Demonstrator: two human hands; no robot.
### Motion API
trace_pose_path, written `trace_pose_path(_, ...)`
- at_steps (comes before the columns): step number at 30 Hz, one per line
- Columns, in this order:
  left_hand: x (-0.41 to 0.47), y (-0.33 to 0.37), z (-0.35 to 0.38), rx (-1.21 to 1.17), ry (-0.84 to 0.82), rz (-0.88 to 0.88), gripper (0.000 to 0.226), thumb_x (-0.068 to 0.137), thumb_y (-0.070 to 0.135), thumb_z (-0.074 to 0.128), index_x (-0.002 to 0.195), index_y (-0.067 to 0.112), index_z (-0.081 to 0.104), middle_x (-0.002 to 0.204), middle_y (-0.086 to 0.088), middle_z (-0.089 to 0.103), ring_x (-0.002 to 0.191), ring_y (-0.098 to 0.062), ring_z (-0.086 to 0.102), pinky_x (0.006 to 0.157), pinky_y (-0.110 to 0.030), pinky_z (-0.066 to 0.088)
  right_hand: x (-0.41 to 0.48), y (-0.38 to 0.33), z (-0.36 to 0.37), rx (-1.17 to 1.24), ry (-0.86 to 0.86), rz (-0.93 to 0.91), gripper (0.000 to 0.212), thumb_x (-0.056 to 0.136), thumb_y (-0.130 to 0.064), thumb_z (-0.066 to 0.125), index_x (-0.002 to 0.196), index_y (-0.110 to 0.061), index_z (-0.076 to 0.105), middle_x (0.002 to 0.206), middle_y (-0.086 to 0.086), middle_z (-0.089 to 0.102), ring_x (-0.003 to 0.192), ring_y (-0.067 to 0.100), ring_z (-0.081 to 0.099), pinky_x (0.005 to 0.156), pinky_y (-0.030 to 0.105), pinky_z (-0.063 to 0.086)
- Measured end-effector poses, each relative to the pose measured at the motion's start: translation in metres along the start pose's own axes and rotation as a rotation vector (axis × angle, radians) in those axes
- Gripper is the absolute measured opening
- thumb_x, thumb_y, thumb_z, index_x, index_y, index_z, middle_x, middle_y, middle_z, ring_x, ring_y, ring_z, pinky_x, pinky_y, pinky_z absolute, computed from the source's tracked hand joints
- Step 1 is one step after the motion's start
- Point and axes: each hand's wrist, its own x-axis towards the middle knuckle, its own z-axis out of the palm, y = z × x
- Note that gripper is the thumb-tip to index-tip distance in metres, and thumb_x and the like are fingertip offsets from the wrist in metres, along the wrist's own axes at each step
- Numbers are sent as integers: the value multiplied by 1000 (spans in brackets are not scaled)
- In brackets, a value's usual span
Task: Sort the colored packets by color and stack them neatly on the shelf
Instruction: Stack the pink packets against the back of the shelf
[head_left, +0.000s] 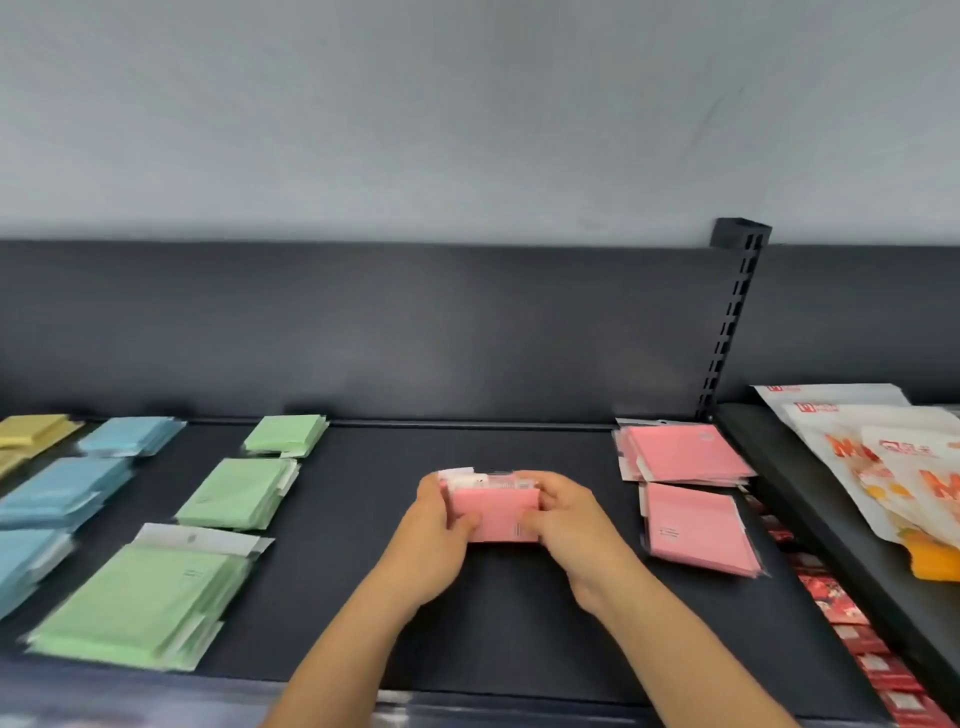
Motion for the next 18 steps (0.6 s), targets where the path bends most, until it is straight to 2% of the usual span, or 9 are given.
trace_pose_path(2, 17, 2, -10, 31, 27, -6, 40, 94, 12, 47, 132, 19, 37, 120, 3, 51, 103, -11, 49, 84, -19, 35, 18, -9, 15, 61, 21, 42, 43, 83, 12, 41, 96, -23, 65, 104, 4, 69, 102, 20, 63, 90, 34, 53)
trace_pose_path(4, 37, 4, -20, 49, 72, 5, 31, 94, 9, 43, 124, 15, 42, 119, -2, 52, 97, -14, 51, 82, -23, 37, 37, -18, 30, 70, 88, 42, 40, 84, 8, 40, 95, -20, 67, 102, 5, 69, 102, 24, 63, 92, 39, 53)
trace_pose_path(7, 69, -1, -35, 55, 154, -29, 28, 95, 10, 36, 121, 10, 46, 119, -11, 45, 90, -18, 51, 79, -28, 41, 65, -30, 55, 110, 176, 22, 26, 87, -2, 47, 91, -19, 67, 100, 5, 69, 98, 24, 63, 86, 37, 52)
trace_pose_path(11, 100, -14, -46, 29, 173, -131, 36, 91, 20, 36, 122, 10, 51, 122, -13, 52, 102, -27, 55, 92, -40, 46, 96, -30, 75, 72, 225, 30, 12, 92, -16, 54, 91, -17, 65, 91, 1, 66, 87, 18, 62, 78, 31, 53)
trace_pose_path(13, 111, -18, -47, 61, 164, -165, 48, 81, 31, 35, 120, 9, 55, 119, -14, 57, 105, -30, 54, 95, -44, 44, 112, -28, 79, -9, 244, 52, 14, 93, -20, 52, 85, -15, 63, 84, 2, 62, 78, 17, 59, 71, 30, 50)
trace_pose_path(16, 116, -19, -46, 107, 199, -159, 36, 90, 21, 39, 117, 6, 57, 115, -13, 62, 107, -33, 54, 99, -41, 39, 127, -22, 82, -159, 243, 69, 24, 93, -25, 49, 81, -8, 60, 79, 5, 58, 65, 16, 50, 52, 26, 37)
trace_pose_path(18, 116, -25, -43, 165, 237, -123, 32, 95, 19, 38, 119, 6, 55, 114, -13, 63, 110, -34, 51, 98, -36, 37, 133, -16, 84, -219, 221, 43, 26, 94, -25, 48, 94, -4, 61, 93, 8, 63, 77, 19, 54, 60, 26, 39)
